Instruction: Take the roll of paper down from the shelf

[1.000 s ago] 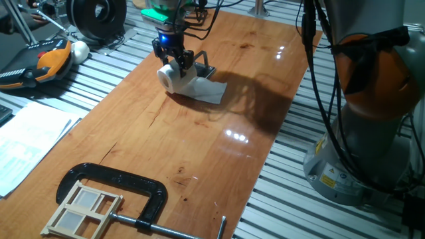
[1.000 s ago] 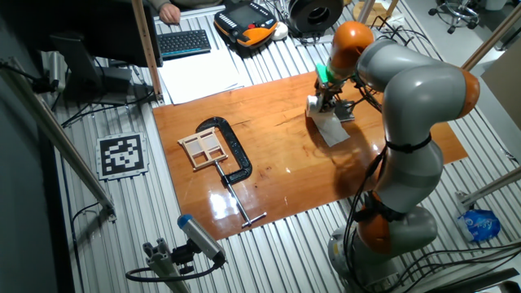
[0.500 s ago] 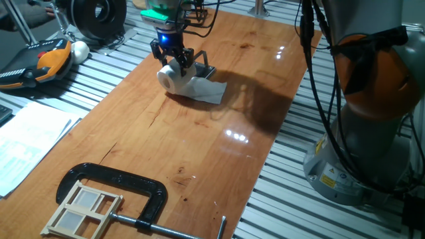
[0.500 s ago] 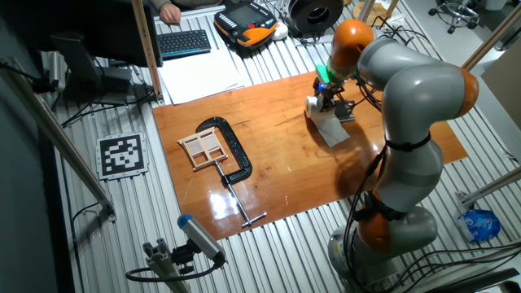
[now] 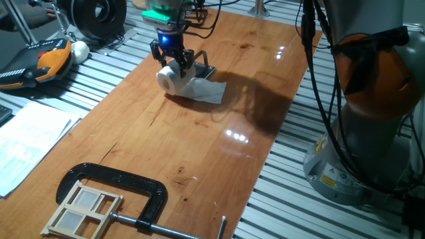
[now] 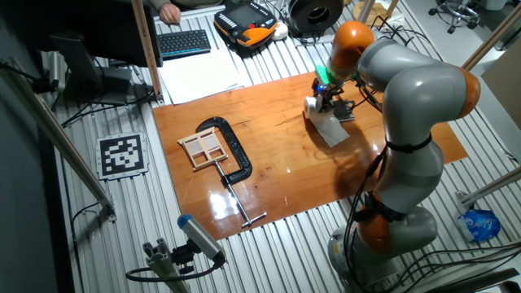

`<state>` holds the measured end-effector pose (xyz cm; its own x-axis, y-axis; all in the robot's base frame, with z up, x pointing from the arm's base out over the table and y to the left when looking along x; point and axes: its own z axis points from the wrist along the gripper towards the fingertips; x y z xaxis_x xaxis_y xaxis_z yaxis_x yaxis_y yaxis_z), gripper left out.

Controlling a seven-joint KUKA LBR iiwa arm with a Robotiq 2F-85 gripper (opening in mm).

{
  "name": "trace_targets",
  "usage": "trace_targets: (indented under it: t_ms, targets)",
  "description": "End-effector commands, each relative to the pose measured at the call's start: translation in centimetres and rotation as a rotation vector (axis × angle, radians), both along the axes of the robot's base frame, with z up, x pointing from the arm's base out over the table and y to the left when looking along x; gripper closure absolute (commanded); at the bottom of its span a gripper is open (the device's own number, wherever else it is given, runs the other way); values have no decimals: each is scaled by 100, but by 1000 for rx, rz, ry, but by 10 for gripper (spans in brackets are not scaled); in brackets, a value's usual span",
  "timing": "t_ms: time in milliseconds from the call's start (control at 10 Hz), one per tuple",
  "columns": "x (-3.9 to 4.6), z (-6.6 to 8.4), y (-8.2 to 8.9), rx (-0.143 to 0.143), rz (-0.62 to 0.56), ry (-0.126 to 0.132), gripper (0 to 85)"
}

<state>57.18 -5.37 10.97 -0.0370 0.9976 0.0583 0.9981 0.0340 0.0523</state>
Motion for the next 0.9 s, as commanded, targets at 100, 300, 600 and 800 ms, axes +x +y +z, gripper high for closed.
trace_targets:
  t_ms: [100, 300, 600, 800]
  targets:
    - [7, 53, 215, -5, -24, 8, 850]
    - [11, 100, 400, -11, -37, 11, 850]
    - [-5, 99, 616, -14, -65, 1, 850]
    - [-21, 158, 746, 22, 16, 18, 850]
